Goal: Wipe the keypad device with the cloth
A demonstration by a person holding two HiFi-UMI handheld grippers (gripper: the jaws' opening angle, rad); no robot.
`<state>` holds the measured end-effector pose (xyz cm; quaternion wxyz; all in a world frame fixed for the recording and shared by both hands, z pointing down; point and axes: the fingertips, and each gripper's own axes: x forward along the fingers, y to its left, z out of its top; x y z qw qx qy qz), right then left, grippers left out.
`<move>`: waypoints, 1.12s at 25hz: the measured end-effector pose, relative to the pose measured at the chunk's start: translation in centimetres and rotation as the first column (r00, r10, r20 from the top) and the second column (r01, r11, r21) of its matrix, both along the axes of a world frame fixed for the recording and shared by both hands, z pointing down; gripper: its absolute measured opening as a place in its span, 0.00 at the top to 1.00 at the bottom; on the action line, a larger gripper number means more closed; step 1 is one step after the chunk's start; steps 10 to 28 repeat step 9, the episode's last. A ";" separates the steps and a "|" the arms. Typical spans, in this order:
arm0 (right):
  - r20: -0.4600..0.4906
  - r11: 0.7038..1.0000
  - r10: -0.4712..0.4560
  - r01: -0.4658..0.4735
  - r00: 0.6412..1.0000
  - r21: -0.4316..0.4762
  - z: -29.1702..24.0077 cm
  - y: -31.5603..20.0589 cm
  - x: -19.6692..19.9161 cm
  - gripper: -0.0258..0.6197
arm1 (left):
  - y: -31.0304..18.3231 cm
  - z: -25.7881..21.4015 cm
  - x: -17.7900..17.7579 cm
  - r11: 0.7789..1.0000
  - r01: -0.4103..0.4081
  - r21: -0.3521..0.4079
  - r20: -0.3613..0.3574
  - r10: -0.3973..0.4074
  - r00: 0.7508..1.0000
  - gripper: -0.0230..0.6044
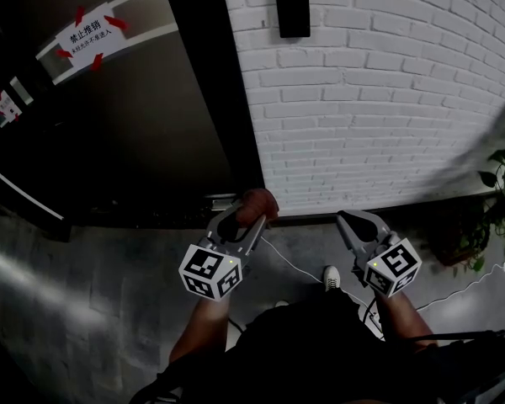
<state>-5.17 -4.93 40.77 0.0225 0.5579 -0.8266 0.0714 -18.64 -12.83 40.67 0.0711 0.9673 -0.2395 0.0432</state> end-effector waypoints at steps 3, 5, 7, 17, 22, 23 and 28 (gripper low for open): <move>-0.006 1.000 -0.002 0.002 1.000 0.003 -0.2 -0.1 -0.2 0.98 | -0.1 0.2 -0.2 1.000 0.006 0.003 0.005 -0.006 1.000 0.68; -0.018 1.000 0.003 -0.003 1.000 0.020 -0.2 -0.3 -0.1 0.97 | -0.1 0.2 -0.3 1.000 0.009 0.003 0.003 -0.009 1.000 0.68; -0.032 0.999 0.010 -0.009 0.999 0.038 -0.2 -0.3 0.1 0.98 | 0.0 0.1 -0.4 1.000 0.009 0.004 0.002 -0.009 1.000 0.68; -0.034 0.999 0.010 -0.008 0.999 0.040 -0.1 -0.3 0.1 0.98 | 0.0 0.1 -0.4 1.000 0.009 0.004 0.001 -0.009 1.000 0.68; -0.034 0.999 0.010 -0.008 0.999 0.040 -0.1 -0.3 0.1 0.98 | 0.0 0.1 -0.4 1.000 0.009 0.004 0.001 -0.009 1.000 0.68; -0.034 0.999 0.010 -0.008 0.999 0.040 -0.1 -0.3 0.1 0.98 | 0.0 0.1 -0.4 1.000 0.009 0.004 0.001 -0.009 1.000 0.68; -0.034 0.999 0.010 -0.008 0.999 0.040 -0.1 -0.3 0.1 0.98 | 0.0 0.1 -0.4 1.000 0.009 0.004 0.001 -0.009 1.000 0.68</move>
